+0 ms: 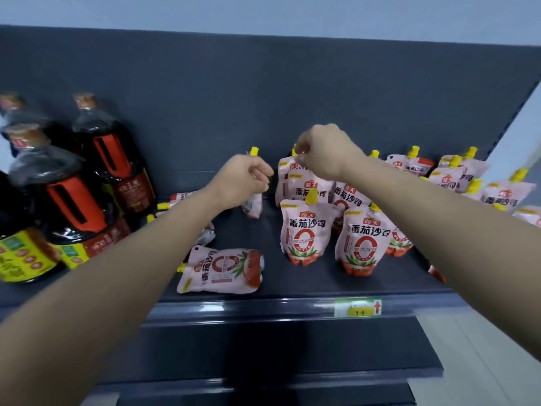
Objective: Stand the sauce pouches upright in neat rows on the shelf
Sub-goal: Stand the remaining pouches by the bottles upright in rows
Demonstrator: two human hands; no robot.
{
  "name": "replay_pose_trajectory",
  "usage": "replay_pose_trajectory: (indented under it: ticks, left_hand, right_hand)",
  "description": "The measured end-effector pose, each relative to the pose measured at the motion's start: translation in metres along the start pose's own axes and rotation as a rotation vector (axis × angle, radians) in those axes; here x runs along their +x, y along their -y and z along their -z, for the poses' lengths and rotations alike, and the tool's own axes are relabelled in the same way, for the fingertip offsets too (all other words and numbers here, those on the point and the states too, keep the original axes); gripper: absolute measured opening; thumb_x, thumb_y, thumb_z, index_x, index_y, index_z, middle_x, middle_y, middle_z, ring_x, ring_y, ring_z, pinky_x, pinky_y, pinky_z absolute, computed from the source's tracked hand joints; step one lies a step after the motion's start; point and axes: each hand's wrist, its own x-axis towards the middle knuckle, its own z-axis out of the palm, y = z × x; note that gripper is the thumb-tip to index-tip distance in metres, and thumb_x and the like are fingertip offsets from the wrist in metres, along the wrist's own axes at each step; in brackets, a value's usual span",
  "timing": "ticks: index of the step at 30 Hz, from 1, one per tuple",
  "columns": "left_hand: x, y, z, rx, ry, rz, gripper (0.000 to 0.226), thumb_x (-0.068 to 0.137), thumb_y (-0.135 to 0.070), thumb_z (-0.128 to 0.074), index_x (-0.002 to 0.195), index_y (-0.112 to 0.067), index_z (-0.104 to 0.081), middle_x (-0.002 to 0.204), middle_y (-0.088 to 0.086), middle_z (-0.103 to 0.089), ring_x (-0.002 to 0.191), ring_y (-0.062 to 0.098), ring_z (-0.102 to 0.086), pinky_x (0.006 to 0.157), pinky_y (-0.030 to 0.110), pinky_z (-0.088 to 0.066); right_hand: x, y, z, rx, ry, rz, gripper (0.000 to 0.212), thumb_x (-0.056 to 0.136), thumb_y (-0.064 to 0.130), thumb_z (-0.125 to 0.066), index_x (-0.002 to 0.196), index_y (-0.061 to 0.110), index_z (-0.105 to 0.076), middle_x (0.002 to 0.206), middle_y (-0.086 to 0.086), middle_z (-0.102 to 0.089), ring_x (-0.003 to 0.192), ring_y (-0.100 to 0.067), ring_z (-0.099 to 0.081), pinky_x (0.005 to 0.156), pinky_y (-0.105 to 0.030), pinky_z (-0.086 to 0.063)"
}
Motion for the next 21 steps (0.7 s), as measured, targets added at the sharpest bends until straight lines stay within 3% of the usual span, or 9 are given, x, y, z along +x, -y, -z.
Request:
replay_pose_trajectory:
  ticks: [3,6,9,11,14,16,18,20,21]
  left_hand:
    - [-0.016,0.019,0.020,0.016,-0.124,0.106,0.021,0.083,0.008,-0.059,0.082,-0.013,-0.062,0.073,-0.002,-0.059,0.064,0.008,-0.055,0.059,0.017,-0.048]
    - [-0.043,0.037,0.031,0.058,-0.232,0.222,0.018,0.083,0.008,-0.061,0.086,-0.010,-0.061,0.068,-0.003,-0.055,0.058,0.006,-0.049,0.045,0.003,-0.041]
    - [-0.078,0.055,0.038,0.131,-0.334,0.334,0.014,0.083,0.002,-0.063,0.090,-0.010,-0.065,0.068,-0.004,-0.054,0.057,0.006,-0.048,0.044,0.006,-0.039]
    - [-0.100,0.065,0.044,0.178,-0.389,0.415,0.011,0.085,-0.001,-0.063,0.094,-0.006,-0.067,0.076,0.002,-0.058,0.062,0.012,-0.052,0.051,0.011,-0.043]
    - [-0.126,0.078,0.051,0.218,-0.442,0.545,0.011,0.087,-0.004,-0.061,0.094,-0.001,-0.068,0.092,0.010,-0.066,0.083,0.020,-0.059,0.074,0.026,-0.047]
    - [-0.135,0.085,0.052,0.235,-0.442,0.622,0.012,0.088,-0.006,-0.060,0.095,-0.001,-0.068,0.103,0.016,-0.069,0.094,0.028,-0.063,0.084,0.034,-0.050]
    - [-0.139,0.092,0.051,0.256,-0.416,0.688,0.020,0.090,-0.012,-0.059,0.103,0.000,-0.068,0.110,0.016,-0.068,0.102,0.031,-0.062,0.085,0.034,-0.048]
    - [-0.139,0.096,0.048,0.239,-0.402,0.741,0.027,0.093,-0.019,-0.056,0.107,0.001,-0.066,0.107,0.017,-0.067,0.096,0.031,-0.061,0.080,0.033,-0.046]
    - [-0.137,0.099,0.047,0.210,-0.404,0.760,0.028,0.093,-0.021,-0.055,0.104,0.003,-0.066,0.100,0.017,-0.066,0.089,0.029,-0.059,0.075,0.032,-0.045]
  right_hand:
    - [-0.002,0.029,-0.007,0.025,0.037,0.124,0.021,0.088,0.017,-0.055,0.103,0.012,-0.070,0.110,-0.015,-0.067,0.101,-0.037,-0.062,0.085,-0.038,-0.054]
    - [-0.004,0.058,-0.031,0.037,0.146,0.238,0.021,0.087,0.015,-0.055,0.101,0.013,-0.071,0.110,-0.012,-0.068,0.101,-0.035,-0.062,0.083,-0.035,-0.053]
    - [-0.008,0.082,-0.063,0.034,0.268,0.338,0.022,0.086,0.012,-0.056,0.101,0.007,-0.071,0.108,-0.014,-0.069,0.098,-0.034,-0.064,0.086,-0.041,-0.055]
    - [-0.012,0.094,-0.083,0.024,0.346,0.387,0.021,0.087,0.011,-0.058,0.102,0.003,-0.071,0.106,-0.015,-0.069,0.096,-0.033,-0.065,0.083,-0.040,-0.056]
    - [-0.019,0.110,-0.110,0.024,0.457,0.470,0.019,0.086,0.009,-0.059,0.097,-0.001,-0.071,0.101,-0.016,-0.069,0.093,-0.032,-0.065,0.080,-0.039,-0.057]
    - [-0.022,0.115,-0.125,-0.012,0.522,0.491,0.014,0.085,0.012,-0.060,0.079,0.002,-0.066,0.083,-0.011,-0.064,0.081,-0.030,-0.061,0.066,-0.033,-0.053]
    - [-0.024,0.118,-0.137,-0.043,0.588,0.477,0.027,0.086,0.021,-0.063,0.065,0.008,-0.052,0.073,-0.005,-0.053,0.069,-0.025,-0.053,0.053,-0.028,-0.040]
    - [-0.022,0.117,-0.148,-0.068,0.664,0.454,0.028,0.086,0.035,-0.066,0.087,0.008,-0.060,0.092,-0.006,-0.061,0.082,-0.024,-0.059,0.064,-0.029,-0.048]
    - [-0.020,0.117,-0.152,-0.076,0.699,0.434,0.040,0.084,0.041,-0.067,0.104,0.007,-0.061,0.105,-0.008,-0.064,0.092,-0.026,-0.061,0.075,-0.031,-0.052]
